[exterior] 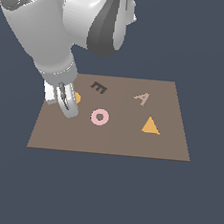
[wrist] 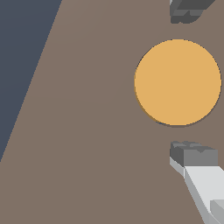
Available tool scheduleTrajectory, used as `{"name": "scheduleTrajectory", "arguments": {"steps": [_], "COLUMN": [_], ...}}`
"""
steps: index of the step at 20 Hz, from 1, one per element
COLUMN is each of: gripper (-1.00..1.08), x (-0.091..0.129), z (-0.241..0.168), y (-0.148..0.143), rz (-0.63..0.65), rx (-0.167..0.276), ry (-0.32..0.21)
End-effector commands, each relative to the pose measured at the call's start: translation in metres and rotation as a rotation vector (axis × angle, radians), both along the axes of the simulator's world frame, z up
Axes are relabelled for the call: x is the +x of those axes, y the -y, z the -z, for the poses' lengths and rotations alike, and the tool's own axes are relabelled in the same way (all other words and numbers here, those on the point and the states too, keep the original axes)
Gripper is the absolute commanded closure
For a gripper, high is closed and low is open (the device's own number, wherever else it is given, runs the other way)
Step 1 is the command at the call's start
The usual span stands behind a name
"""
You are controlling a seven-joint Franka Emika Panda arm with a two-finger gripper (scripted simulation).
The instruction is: Insert a designated object into the corresponding slot on a board.
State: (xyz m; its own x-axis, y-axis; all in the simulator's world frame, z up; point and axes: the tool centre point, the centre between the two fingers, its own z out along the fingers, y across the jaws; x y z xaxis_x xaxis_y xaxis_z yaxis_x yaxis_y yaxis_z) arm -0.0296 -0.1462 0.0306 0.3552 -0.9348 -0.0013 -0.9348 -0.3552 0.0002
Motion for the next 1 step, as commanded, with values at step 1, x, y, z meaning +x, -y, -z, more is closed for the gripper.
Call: {"name": "scheduleTrajectory", "arguments": {"steps": [1], "gripper": [-0.92], "x": [0.0001], "z": [0.0], "y": [0.0], "rz": [0.0], "rx": [0.0], "ry": [0.0]}}
